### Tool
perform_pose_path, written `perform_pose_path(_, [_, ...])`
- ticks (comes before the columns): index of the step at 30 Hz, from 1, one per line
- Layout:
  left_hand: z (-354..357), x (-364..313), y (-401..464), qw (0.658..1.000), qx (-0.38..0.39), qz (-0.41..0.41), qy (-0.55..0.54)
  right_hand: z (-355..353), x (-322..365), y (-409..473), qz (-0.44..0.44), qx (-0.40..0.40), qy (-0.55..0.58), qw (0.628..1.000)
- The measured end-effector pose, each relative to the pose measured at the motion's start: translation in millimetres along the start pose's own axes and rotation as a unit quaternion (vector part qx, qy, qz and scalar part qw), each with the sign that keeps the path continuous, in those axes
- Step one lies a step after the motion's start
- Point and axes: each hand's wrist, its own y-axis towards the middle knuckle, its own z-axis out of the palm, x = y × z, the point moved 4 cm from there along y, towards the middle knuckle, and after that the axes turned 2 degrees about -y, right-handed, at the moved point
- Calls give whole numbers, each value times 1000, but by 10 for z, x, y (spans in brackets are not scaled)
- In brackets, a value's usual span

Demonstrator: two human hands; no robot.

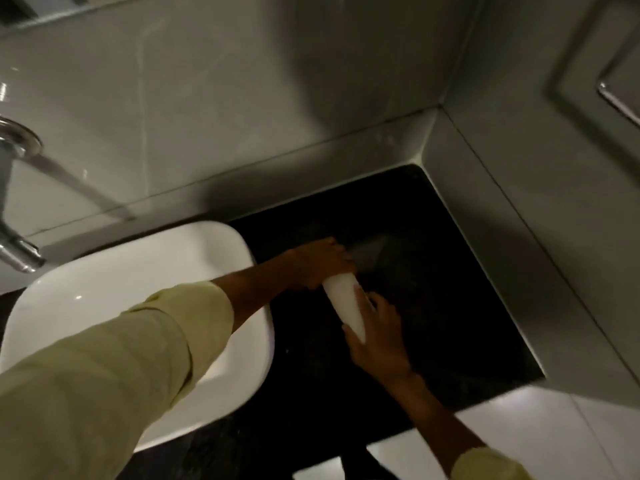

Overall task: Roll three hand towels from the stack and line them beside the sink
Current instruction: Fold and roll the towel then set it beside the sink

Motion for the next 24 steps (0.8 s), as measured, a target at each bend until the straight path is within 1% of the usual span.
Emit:
perform_pose_path(2, [22,335,138,997,49,-32,42,122,151,409,-3,-25,-50,998])
perform_pose_path(3, [34,551,232,998,32,-33,38,182,211,627,5,-36,-69,997])
perform_pose_path(5, [50,1021,371,994,-7,-36,100,279,331,1009,23,-44,-86,995])
perform_pose_path(6, [120,1217,427,993,-8,-41,108,330,369,1167,30,-44,-88,995])
perform_pose_path(7, [169,1350,467,988,1,-33,149,369,393,1292,34,-45,-88,994])
perform_pose_path(8, [238,1425,482,984,47,-36,165,393,412,1363,37,-44,-93,994])
perform_pose_path(9, [193,1438,490,983,24,-40,176,403,417,1393,40,-45,-102,993])
perform_pose_path(10, [118,1409,463,985,-14,-24,170,401,422,1399,43,-44,-110,992])
perform_pose_path(11, [117,1419,436,987,-20,-22,158,398,426,1383,47,-42,-116,991])
perform_pose_path(13, [127,1313,302,984,-32,-58,164,360,461,1338,49,-43,-126,990])
perform_pose_path(15, [167,1178,104,982,-24,-142,119,265,523,1312,43,-44,-126,990])
perform_pose_path(16, [137,1048,7,979,-37,-176,95,213,559,1305,44,-32,-114,992])
perform_pose_path(19, [35,619,-310,959,-88,-271,6,149,600,1275,52,41,-97,993])
perform_pose_path(21, [-39,368,-536,936,-157,-314,-27,100,620,1225,46,64,-97,992])
perform_pose_path(22, [-87,220,-666,926,-193,-323,-41,41,655,1181,38,56,-105,992])
perform_pose_path(24, [-186,-93,-1002,903,-261,-338,-43,-115,795,1003,-7,4,-144,990])
